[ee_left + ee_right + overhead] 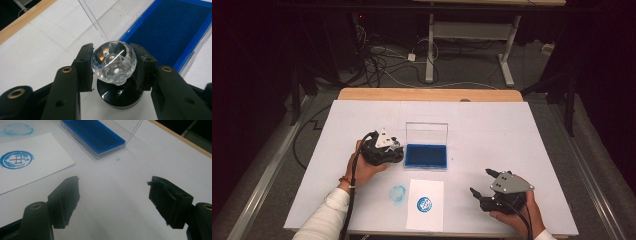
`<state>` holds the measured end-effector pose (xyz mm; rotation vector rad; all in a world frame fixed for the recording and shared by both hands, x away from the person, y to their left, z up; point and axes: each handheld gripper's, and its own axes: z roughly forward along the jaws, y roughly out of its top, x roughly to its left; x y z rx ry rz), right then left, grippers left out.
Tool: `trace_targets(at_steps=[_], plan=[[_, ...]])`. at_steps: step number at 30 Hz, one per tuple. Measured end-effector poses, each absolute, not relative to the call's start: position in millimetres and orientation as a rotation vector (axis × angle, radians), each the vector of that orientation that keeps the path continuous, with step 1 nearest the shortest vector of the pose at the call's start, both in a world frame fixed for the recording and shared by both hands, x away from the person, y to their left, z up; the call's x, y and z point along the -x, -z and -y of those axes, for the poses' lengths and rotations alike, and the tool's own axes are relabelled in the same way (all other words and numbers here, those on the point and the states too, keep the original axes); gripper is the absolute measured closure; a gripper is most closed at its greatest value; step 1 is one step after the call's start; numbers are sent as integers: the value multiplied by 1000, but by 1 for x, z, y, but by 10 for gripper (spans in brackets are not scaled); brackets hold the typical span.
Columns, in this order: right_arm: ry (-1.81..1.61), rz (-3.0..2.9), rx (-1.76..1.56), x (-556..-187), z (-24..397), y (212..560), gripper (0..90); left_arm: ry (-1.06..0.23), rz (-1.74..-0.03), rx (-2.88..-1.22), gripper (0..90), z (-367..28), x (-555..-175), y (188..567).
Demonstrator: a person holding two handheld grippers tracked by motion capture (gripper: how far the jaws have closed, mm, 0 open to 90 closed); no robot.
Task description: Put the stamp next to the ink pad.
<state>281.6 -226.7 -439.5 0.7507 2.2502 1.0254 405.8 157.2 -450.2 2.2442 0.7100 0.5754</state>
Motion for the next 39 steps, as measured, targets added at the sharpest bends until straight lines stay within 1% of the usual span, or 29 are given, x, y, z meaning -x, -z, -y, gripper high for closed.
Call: trace_targets(at_steps=[13, 16, 20, 30, 39], plan=[[-1027, -2249, -749, -281, 227, 439, 248, -559, -712, -2231, 532, -157, -404, 449], [-1029, -2249, -748, -281, 227, 439, 247, -559, -697, -2231, 500, -156, -403, 448], [-1032, -2248, -747, -281, 228, 439, 246, -577, -692, -2193, 403, -154, -400, 442], [-1030, -2247, -745, -281, 227, 439, 245, -610, -690, -2139, 217, -155, -395, 433], [-1032, -2246, -741, -280, 228, 438, 245, -613, -671, -2125, 182, -157, -392, 428]])
